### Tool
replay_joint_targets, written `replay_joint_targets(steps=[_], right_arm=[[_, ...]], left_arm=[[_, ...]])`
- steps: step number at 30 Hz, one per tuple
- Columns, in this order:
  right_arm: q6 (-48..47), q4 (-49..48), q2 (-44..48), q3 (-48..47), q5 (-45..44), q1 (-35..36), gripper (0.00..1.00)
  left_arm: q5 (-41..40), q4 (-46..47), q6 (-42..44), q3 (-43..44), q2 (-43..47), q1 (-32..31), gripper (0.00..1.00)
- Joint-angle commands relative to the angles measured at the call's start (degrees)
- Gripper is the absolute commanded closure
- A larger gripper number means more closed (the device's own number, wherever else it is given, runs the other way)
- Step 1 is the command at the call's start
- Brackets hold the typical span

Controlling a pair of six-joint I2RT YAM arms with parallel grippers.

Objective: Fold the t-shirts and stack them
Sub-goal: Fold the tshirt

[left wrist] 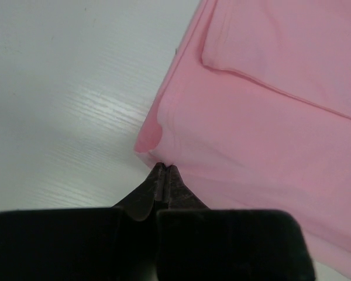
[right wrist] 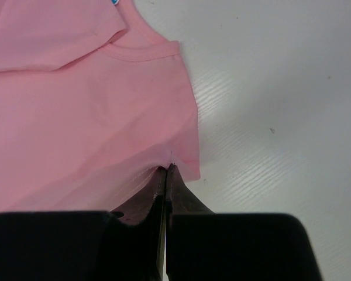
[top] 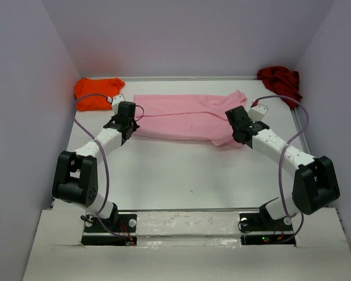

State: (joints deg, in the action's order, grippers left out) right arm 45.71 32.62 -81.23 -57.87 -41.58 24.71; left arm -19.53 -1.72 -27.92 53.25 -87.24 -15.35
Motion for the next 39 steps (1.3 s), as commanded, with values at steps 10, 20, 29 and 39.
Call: replay_joint_targets(steps=[10,20,29,39], right_arm=[[-3.0,-2.65,-12.01,-13.49,-4.82,-0.36,1.0],[-6.34,-2.83,-14.65,-19.56,-8.86,-0.89,1.0],[-9.5,-2.83,-21.15,-27.03,-11.06,-3.43,1.0],[-12.93,-2.83,-30.02,-38.45,-10.18,-5.02,1.0]], left_arm=[[-1.82,-3.73,4.71,16.79,-6.79,0.68,1.0],[-0.42,-3.73,5.33,19.61,-10.75,2.17,1.0],[0.72,-3.21,5.33,20.92,-13.3,3.31,1.0],[0.9,-4.0,6.21,26.72,-19.01,3.58,1.0]])
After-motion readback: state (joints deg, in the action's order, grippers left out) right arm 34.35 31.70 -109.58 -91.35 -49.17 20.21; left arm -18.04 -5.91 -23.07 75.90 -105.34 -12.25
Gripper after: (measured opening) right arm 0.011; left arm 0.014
